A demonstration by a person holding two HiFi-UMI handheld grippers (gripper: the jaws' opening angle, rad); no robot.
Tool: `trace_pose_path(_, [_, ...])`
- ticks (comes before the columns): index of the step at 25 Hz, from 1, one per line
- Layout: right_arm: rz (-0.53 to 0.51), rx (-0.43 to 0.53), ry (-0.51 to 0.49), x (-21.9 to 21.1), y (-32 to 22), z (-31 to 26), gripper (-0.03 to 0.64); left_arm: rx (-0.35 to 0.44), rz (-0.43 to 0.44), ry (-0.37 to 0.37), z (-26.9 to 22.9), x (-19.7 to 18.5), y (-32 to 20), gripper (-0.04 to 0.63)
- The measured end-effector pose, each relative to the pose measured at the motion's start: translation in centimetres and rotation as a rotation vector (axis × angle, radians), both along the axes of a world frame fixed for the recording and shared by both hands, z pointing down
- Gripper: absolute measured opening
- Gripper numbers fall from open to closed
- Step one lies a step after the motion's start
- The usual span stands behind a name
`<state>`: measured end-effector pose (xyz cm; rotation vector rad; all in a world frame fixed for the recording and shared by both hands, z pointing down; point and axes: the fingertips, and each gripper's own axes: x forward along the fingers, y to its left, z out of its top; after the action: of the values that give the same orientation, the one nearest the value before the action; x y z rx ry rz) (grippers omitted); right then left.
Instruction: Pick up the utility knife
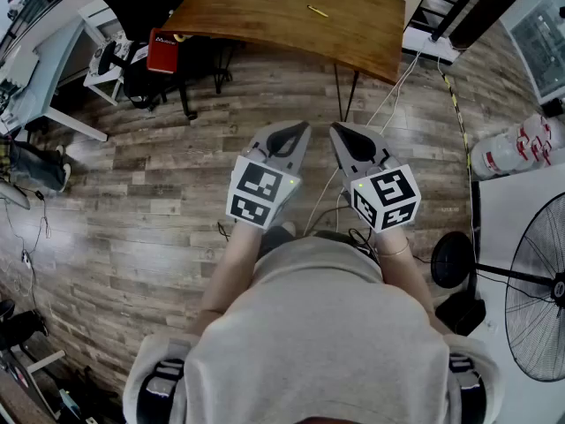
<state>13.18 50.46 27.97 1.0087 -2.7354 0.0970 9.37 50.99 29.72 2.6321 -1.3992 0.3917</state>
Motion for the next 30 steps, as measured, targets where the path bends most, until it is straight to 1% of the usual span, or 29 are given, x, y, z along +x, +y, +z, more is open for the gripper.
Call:
trace_pose_path(3, [0.007,0.010,-0.011,0.4,0.2,-0.2,0.012,0.000,-0.028,-0.013,-0.1,-0.3,-0.3,0.014])
trace_pose_path(8, [0.012,0.011,0.002,0.4,0.4,0.0,0.012,-0.040,-0.013,-0.026,0.7,-0.4,-0.2,0.014])
trace_pose_path(12, [0.020,0.005,0.006,0.4,0.5,0.1,0.012,-0.050,-0.008,-0.034,0.6,-0.7,-0.2,0.014])
trace_pose_path(15, [0.038,0.024,-0.034,0.2,0.6,-0.6,0.012,-0.040,0.000,-0.030,0.2,-0.7,-0.2,0.014])
trace_pose_path(17, [0.051,0.051,-0.078,0.1,0.8,-1.4,0.012,-0.013,0.009,-0.024,-0.2,-0.7,0.0,0.014])
trace_pose_path(20, [0.035,0.069,-0.115,-0.3,1.2,-1.9,0.012,0.013,0.030,0.007,-0.6,-1.0,0.4,0.014])
trace_pose_path(22, [0.039,0.076,-0.094,-0.6,1.2,-1.7,0.012,0.008,0.046,0.020,-0.6,-1.3,0.5,0.014])
trace_pose_path(24, [0.061,0.088,-0.064,-0.6,1.0,-1.4,0.012,0.005,0.052,0.009,-0.3,-1.5,0.5,0.014])
trace_pose_path(28, [0.113,0.098,-0.053,-0.4,0.6,-1.2,0.014,-0.018,0.060,0.004,0.5,-2.2,0.1,0.014])
trace_pose_path(29, [0.120,0.088,-0.051,-0.5,0.6,-0.8,0.037,-0.025,0.063,0.004,0.9,-2.4,0.0,0.014])
trace_pose_path(30, [0.121,0.074,-0.048,-0.5,0.6,-0.4,0.080,-0.031,0.065,0.004,1.2,-2.6,0.0,0.014])
